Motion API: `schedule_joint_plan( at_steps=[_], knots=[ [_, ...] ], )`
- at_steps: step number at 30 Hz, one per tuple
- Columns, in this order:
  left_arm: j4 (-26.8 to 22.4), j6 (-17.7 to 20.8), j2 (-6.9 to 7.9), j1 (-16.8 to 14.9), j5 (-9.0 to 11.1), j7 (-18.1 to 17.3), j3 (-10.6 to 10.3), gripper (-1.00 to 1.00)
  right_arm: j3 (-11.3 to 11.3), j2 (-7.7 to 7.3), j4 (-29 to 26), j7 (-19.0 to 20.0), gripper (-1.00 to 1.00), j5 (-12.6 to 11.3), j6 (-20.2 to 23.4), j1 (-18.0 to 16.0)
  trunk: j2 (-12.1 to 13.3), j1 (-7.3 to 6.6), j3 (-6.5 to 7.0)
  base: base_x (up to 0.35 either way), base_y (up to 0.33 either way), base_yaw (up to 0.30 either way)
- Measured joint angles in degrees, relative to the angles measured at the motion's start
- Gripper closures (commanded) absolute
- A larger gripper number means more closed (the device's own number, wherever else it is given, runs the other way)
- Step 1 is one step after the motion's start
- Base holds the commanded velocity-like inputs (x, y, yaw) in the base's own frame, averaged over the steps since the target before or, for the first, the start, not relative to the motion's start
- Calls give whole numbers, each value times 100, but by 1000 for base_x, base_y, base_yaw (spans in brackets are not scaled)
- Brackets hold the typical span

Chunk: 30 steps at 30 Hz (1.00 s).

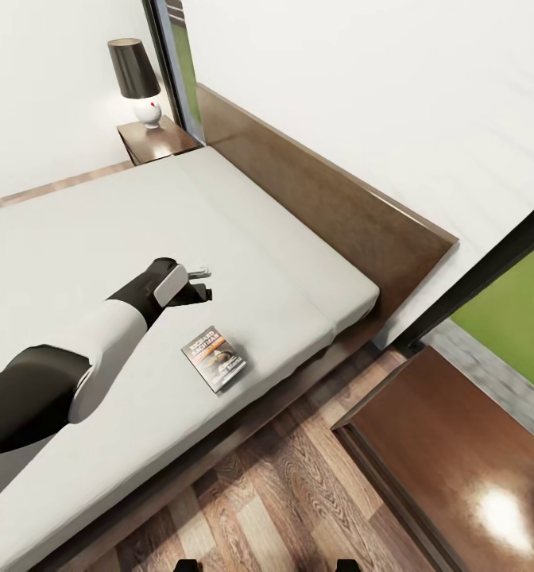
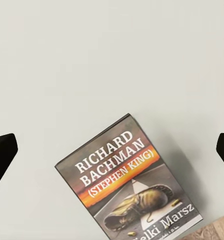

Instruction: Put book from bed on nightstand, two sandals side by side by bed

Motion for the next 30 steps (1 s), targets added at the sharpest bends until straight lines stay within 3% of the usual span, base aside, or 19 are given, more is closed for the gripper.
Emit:
schedule_joint_plan(
  at_steps=[17, 30],
  knots=[
    [58, -13, 7, 8, -4, -17, 2, -100, 0, 2, 238, -11, -100, 19, 24, 13, 0, 0, 0, 0, 0, 0],
    [75, -9, -13, 8, -4, -7, 23, -100, 0, -1, 318, -15, -100, 18, 23, 294, 0, 0, 0, 0, 0, 0]
  ],
)
